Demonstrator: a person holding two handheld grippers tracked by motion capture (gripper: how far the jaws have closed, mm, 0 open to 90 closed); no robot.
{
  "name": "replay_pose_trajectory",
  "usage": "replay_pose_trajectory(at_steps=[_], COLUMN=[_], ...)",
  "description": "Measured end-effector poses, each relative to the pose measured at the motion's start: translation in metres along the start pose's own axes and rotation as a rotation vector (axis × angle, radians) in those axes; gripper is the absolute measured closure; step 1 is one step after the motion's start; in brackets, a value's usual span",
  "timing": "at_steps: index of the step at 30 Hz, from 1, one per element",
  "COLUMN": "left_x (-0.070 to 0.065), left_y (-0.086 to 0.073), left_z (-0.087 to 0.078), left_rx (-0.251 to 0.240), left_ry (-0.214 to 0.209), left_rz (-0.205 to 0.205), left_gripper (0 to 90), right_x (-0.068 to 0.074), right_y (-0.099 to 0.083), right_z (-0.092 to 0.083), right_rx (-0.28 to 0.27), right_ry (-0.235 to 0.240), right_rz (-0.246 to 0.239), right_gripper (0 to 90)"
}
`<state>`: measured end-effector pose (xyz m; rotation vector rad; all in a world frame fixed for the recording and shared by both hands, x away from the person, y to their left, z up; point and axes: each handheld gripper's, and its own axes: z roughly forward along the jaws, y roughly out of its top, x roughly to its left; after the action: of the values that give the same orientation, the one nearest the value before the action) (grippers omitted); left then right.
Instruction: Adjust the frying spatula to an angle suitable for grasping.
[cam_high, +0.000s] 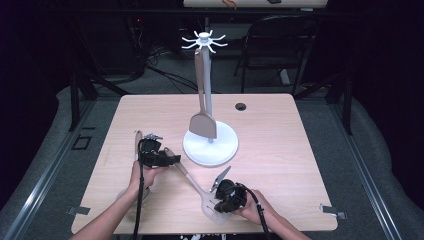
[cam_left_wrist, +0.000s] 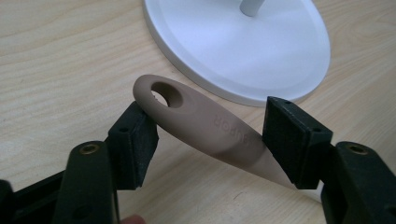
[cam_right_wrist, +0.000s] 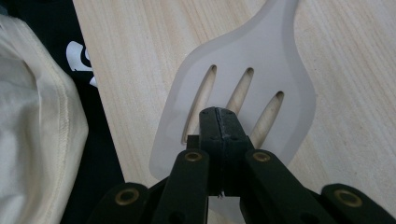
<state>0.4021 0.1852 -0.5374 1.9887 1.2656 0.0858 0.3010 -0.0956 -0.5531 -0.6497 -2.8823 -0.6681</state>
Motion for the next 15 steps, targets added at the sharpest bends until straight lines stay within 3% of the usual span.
replay_pose_trajectory(at_steps=[2, 3, 7, 8, 15], left_x=[0.001, 0.001, -0.001, -0.002, -0.007], left_y=[-0.001, -0.001, -0.002, -0.002, -0.004], left_z=[-0.002, -0.003, -0.008, -0.009, -0.018], left_rx=[-0.005, -0.011, -0.026, -0.028, -0.043], left_ry=[-0.007, -0.011, -0.006, -0.003, 0.009], left_rz=[-0.011, -0.017, -0.010, -0.007, 0.005], left_gripper=[39.1, 39.8, 41.2, 41.3, 42.1], right_x=[0.000, -0.002, -0.006, -0.007, -0.010], right_y=[0.000, 0.001, 0.001, 0.003, 0.026], right_z=[-0.001, -0.003, -0.005, -0.006, -0.006], right_rx=[0.005, 0.012, -0.048, -0.047, -0.189], right_ry=[0.006, 0.016, 0.015, 0.002, -0.084], right_rz=[0.003, -0.006, 0.009, 0.003, 0.037], right_gripper=[87.7, 78.3, 74.9, 73.4, 67.0])
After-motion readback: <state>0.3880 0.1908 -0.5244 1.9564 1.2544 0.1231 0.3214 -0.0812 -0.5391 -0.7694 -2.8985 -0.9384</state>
